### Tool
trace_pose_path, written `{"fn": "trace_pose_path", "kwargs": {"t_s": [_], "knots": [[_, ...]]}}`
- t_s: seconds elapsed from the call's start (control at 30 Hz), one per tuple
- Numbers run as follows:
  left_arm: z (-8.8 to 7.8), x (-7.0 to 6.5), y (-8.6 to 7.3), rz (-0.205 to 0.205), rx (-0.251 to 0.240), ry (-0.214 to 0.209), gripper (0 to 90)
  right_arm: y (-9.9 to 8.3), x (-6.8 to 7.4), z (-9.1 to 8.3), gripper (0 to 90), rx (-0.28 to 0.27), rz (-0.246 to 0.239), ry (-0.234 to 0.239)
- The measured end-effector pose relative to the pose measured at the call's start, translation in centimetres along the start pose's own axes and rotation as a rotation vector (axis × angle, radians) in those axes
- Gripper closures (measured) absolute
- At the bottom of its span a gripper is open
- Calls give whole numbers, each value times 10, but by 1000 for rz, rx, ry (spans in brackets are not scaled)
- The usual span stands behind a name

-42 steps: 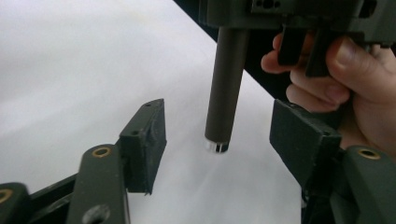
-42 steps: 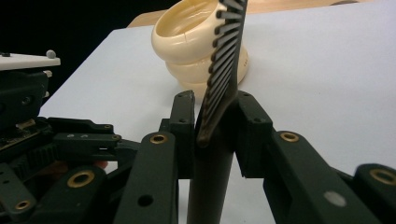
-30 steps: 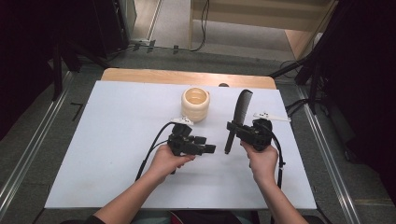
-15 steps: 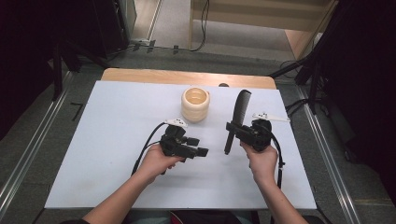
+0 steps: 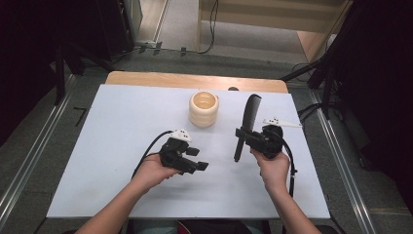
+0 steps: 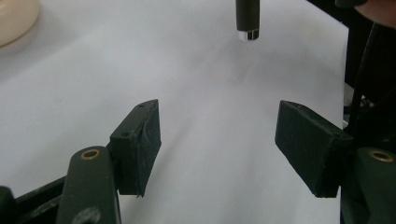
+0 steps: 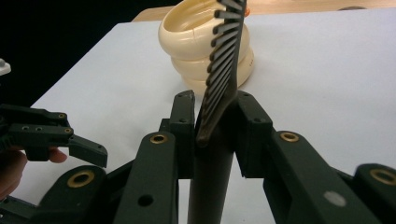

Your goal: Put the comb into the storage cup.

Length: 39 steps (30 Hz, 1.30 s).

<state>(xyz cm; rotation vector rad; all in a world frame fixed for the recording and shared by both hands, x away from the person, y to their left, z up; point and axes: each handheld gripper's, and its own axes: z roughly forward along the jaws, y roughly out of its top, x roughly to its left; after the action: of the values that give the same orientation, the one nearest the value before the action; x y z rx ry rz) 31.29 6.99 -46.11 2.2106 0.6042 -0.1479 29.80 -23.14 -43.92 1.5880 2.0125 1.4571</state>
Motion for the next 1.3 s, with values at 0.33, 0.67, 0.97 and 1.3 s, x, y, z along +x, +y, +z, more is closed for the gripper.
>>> {"fn": "trace_pose_path", "kwargs": {"t_s": [0.33, 0.67, 0.97, 1.3], "knots": [[-14, -1, -16, 35, 11, 37, 321, 0, 1, 0, 701, 1, -6, 5], [-34, 4, -32, 16, -5, 63, 312, -1, 2, 0, 701, -1, -21, 5], [-49, 9, -46, -9, -11, 97, 312, -1, 3, 0, 701, -4, -34, -2], [-67, 13, -60, -39, -17, 141, 312, -1, 4, 0, 701, -3, -44, -1]]}}
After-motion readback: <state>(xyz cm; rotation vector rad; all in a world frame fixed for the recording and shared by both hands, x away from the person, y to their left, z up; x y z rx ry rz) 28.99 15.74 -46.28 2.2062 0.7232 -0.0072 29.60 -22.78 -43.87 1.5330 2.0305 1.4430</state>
